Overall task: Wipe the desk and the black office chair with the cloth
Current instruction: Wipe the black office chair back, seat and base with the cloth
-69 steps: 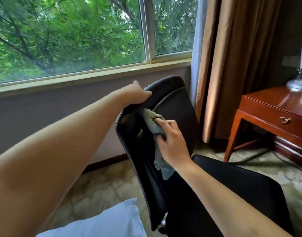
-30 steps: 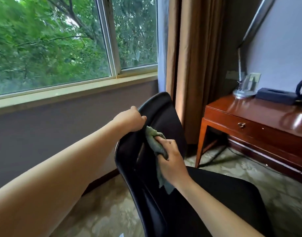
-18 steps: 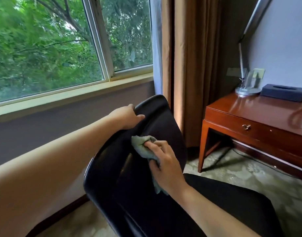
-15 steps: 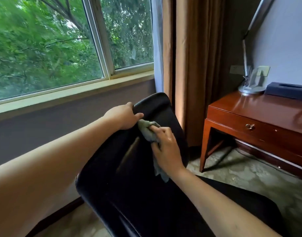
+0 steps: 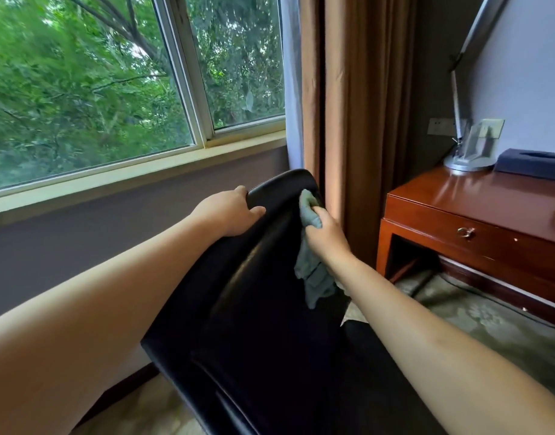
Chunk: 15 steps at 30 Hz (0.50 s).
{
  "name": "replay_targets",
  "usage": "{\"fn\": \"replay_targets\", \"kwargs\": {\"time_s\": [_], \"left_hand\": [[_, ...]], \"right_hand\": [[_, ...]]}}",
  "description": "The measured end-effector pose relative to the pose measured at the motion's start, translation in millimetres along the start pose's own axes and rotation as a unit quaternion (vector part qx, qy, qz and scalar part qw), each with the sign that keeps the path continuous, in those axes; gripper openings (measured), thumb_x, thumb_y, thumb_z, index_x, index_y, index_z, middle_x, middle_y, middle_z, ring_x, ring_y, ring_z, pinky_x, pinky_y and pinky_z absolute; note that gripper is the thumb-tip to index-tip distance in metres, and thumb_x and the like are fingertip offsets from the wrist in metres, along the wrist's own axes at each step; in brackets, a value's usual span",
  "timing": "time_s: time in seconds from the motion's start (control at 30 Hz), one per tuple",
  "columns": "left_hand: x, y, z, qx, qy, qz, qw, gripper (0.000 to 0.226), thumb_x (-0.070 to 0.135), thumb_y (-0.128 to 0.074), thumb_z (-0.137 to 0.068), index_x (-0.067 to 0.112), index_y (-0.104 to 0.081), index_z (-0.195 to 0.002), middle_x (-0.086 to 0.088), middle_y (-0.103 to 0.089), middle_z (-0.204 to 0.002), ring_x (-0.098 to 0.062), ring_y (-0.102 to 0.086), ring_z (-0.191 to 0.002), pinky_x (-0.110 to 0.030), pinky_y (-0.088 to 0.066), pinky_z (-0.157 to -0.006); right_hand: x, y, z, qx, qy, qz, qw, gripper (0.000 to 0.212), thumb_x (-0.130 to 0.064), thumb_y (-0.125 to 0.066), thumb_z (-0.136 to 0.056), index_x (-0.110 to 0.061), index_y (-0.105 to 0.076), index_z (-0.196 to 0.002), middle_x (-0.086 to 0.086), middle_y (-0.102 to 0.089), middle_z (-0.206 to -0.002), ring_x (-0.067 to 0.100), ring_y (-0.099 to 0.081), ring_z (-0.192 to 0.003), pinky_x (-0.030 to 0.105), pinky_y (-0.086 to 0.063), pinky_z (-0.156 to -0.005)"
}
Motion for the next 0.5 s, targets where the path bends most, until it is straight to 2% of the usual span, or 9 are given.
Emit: {"fn": "replay_targets", "kwargs": {"time_s": [0.1,0.17,0.27,0.37,0.5], "left_hand": [[0,0,-1,0.006,-0.001,0.004,1.000,0.054,0.060,-0.049,-0.094,0.017,-0.051,-0.126,-0.006,-0.066,-0.117,-0.030,-0.062,-0.107,-0.034,-0.043,-0.077],[-1,-1,-1,0.004,0.000,0.009,1.000,0.054,0.060,-0.049,-0.094,0.017,-0.052,-0.127,-0.006,-0.066,-0.118,-0.030,-0.062,-0.108,-0.034,-0.044,-0.078],[-4,-4,-4,-0.001,0.000,0.018,1.000,0.055,0.061,-0.049,-0.094,0.018,-0.051,-0.128,-0.005,-0.066,-0.118,-0.029,-0.062,-0.107,-0.034,-0.045,-0.079],[-6,-4,-7,-0.002,-0.001,0.022,1.000,0.055,0.061,-0.049,-0.094,0.018,-0.051,-0.129,-0.005,-0.065,-0.118,-0.029,-0.061,-0.108,-0.035,-0.046,-0.080],[-6,-6,-9,-0.004,0.001,0.024,1.000,0.056,0.061,-0.050,-0.093,0.018,-0.050,-0.129,-0.006,-0.065,-0.119,-0.030,-0.061,-0.109,-0.037,-0.047,-0.084]], "right_hand": [[-47,-11,9,0.002,0.114,0.037,0.993,0.058,-0.019,-0.049,-0.091,-0.032,-0.047,-0.147,0.011,-0.048,-0.134,0.030,-0.051,-0.124,0.036,-0.039,-0.110],[-48,-11,8,0.018,0.134,0.061,0.989,0.056,-0.018,-0.049,-0.094,-0.028,-0.046,-0.149,0.012,-0.048,-0.132,0.032,-0.052,-0.123,0.037,-0.040,-0.108],[-12,-2,-9,0.044,0.069,0.078,0.994,0.058,-0.019,-0.047,-0.096,-0.029,-0.039,-0.152,0.015,-0.043,-0.138,0.040,-0.051,-0.123,0.043,-0.040,-0.110],[30,7,-20,0.039,-0.036,0.089,0.995,0.061,-0.024,-0.045,-0.098,-0.034,-0.029,-0.156,0.014,-0.038,-0.145,0.042,-0.051,-0.124,0.041,-0.040,-0.107],[61,8,-16,0.022,-0.122,0.052,0.991,0.061,-0.020,-0.044,-0.097,-0.031,-0.029,-0.156,0.017,-0.036,-0.145,0.042,-0.051,-0.122,0.036,-0.040,-0.103]]}}
Point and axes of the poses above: each hand's wrist, its own z-axis away from the middle knuckle, its own y-axis out of the back of the hand, x = y × z, the point moved 9 cm from there along -z, towards the middle knuckle
